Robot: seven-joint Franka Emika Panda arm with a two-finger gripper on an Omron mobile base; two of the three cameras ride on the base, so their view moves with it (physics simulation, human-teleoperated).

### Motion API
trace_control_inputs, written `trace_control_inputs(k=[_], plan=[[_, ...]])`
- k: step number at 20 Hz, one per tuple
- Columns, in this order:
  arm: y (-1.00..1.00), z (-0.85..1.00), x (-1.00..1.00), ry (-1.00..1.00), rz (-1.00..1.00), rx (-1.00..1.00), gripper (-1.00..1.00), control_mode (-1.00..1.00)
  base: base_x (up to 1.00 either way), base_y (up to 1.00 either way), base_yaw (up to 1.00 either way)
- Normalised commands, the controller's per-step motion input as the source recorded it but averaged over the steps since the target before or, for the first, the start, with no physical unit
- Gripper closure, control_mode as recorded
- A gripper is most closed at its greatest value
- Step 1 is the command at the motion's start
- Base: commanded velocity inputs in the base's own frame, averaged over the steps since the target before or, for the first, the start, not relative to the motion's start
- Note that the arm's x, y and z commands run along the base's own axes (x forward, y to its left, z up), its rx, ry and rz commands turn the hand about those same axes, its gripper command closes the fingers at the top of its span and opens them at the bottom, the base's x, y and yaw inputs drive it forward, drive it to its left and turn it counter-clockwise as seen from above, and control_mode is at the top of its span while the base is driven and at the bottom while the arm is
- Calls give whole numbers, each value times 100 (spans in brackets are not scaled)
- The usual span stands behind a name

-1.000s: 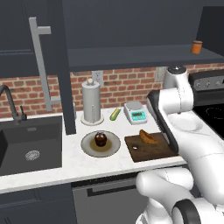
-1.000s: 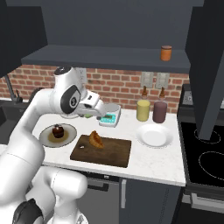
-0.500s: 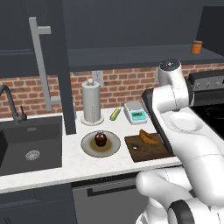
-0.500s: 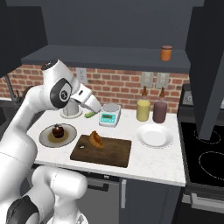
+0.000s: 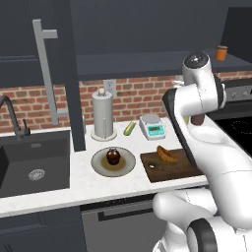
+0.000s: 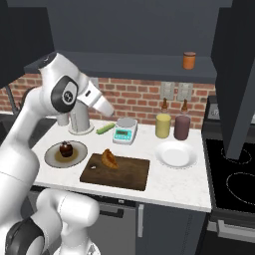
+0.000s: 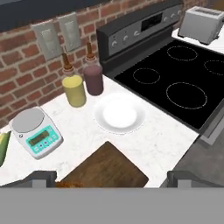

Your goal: From the different types of pastries on the counter, select a croissant and place it on the cutting board. Then retrieve a jar of jam from the cabinet and place it alongside the croissant on the cutting board.

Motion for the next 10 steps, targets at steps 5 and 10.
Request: trace_control_inputs(k=[5,10], plan=[[-20,33,1,-10,-13,0,-100,-100,0,0,0],[-17,43,5,-6,-14,1,-100,-100,0,0,0]])
